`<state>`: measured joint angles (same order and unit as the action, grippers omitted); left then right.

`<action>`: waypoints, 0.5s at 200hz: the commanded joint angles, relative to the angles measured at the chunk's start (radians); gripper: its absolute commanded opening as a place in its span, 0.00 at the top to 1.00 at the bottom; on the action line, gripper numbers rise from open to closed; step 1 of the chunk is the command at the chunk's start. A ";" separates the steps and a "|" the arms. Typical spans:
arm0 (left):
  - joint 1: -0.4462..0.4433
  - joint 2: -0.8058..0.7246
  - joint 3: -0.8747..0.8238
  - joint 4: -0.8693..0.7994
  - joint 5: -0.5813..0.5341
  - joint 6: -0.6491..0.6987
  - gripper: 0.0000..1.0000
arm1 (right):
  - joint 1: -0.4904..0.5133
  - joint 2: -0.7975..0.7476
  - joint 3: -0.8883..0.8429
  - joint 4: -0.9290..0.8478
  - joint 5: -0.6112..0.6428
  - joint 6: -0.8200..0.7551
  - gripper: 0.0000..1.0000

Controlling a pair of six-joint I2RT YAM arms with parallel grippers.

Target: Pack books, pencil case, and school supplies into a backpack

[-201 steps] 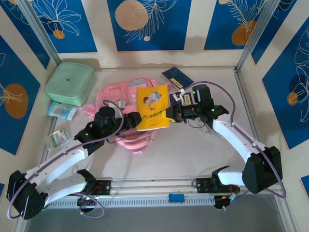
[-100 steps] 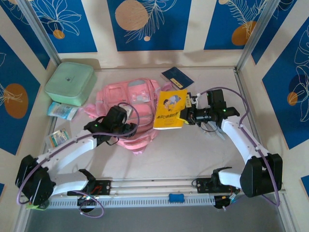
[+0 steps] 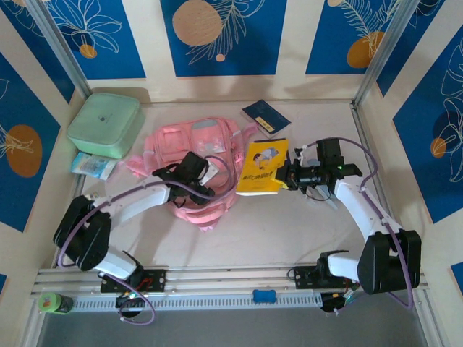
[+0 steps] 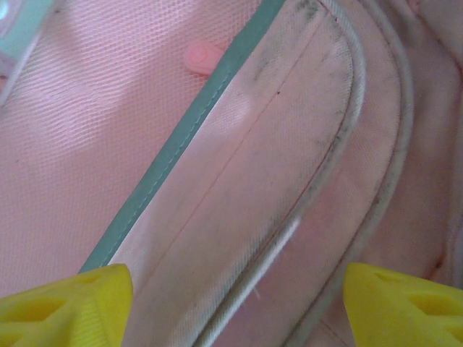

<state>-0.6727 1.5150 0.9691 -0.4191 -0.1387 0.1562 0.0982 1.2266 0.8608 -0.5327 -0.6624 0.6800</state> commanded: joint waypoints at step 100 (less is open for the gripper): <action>-0.007 0.081 0.166 -0.035 -0.106 0.095 0.96 | -0.051 -0.019 0.009 0.023 -0.110 -0.021 1.00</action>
<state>-0.6830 1.6394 1.0710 -0.4244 -0.1997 0.2497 0.0624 1.2274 0.8497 -0.5198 -0.6888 0.6800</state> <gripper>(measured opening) 0.116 0.118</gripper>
